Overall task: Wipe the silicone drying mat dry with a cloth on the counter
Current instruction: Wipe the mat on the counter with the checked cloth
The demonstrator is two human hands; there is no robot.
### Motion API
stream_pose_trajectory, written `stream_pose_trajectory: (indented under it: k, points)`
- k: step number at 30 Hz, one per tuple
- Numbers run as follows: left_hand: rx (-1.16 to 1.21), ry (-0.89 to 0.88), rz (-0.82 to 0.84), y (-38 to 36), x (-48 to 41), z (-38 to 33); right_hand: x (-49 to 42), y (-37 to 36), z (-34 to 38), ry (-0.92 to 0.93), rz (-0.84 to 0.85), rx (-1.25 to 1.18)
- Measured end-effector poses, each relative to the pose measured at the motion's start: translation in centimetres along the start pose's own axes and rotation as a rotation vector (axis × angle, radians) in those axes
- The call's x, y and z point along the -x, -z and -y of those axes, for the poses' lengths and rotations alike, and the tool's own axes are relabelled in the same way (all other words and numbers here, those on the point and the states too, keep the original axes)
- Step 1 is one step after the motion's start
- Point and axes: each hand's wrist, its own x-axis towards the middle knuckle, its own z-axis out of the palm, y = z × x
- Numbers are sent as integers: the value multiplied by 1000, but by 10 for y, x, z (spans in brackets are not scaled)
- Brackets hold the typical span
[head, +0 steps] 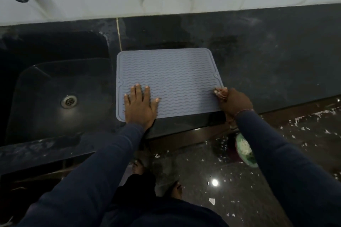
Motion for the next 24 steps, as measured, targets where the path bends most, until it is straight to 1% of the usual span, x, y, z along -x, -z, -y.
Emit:
stream_pose_trajectory:
  k: [2,4,5,7,8,9,11,13,15,17,18,19,20,21,22,24]
  points:
    - [-2,-12,31,2,-3,0,6,-9,43,76,-24,-131]
    - [21,-42,30,7,-9,1,13,-40,91,195,-61,-156]
    - [50,-54,12,8,-10,4,21,-62,114,266,-27,-134]
    - [109,-116,-28,14,-26,11,36,-92,155,339,33,-115]
    - [122,-152,-28,15,-31,17,46,-92,165,330,72,-121]
    - [108,-195,-15,15,-38,22,53,-87,171,318,76,-122]
    - [47,-245,6,13,-43,31,46,-82,148,321,56,-36]
    - [46,-253,22,10,-44,33,29,-68,106,234,72,-26]
    - [52,-251,30,10,-43,32,4,-51,55,58,4,-58]
    - [49,-253,36,11,-43,32,-11,-26,17,-128,-32,-31]
    - [47,-257,36,9,-42,33,-18,-18,3,-203,-44,-42]
    - [38,-258,31,9,-44,34,-22,-10,4,-244,-55,-55]
    - [30,-258,32,9,-44,34,-23,-7,13,-239,-58,-79]
    - [30,-250,36,9,-45,33,-19,-8,35,-183,-58,-112]
    - [43,-235,41,10,-46,30,-13,-12,61,-62,-60,-162]
    - [87,-201,42,12,-49,22,7,-35,126,191,-15,-177]
